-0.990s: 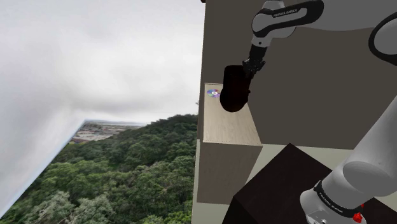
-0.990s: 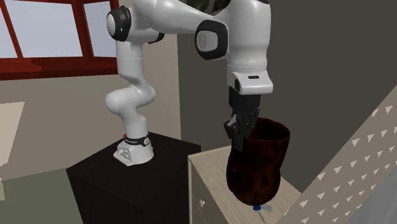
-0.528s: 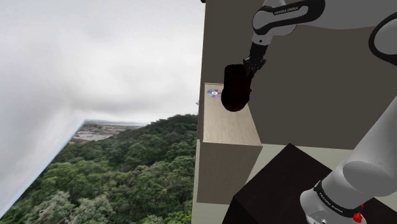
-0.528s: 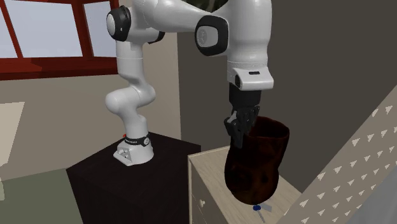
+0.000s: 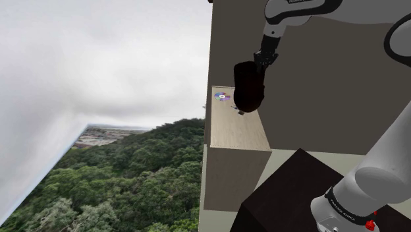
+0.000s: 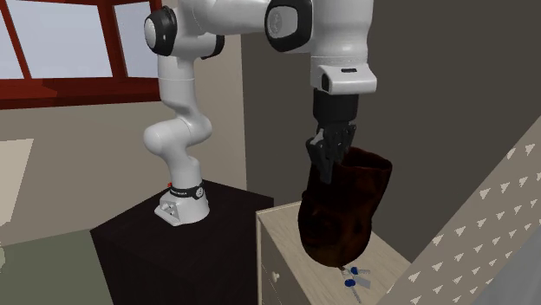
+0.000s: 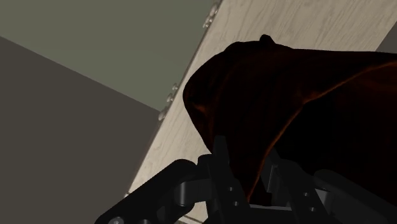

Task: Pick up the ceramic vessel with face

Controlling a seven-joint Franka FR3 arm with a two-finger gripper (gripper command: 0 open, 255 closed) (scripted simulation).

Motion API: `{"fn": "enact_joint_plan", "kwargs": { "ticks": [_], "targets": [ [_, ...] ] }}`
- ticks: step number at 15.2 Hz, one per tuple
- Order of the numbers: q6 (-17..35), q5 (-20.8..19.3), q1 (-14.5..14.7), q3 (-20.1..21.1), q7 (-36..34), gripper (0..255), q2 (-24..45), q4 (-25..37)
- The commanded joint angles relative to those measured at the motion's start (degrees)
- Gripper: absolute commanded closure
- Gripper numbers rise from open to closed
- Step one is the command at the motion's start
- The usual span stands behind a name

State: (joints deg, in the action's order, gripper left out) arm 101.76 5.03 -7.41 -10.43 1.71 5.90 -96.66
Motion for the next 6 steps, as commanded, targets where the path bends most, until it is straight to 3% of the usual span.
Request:
{"fn": "enact_joint_plan", "kwargs": {
  "ticks": [1, 6],
  "targets": [
    [-1.55, 0.02, 0.01, 0.02, -0.16, 255, -0.05, 1.78],
    [-4.02, 0.01, -0.04, -0.01, -0.3, 255, 0.09, 4.4]
  ]
}}
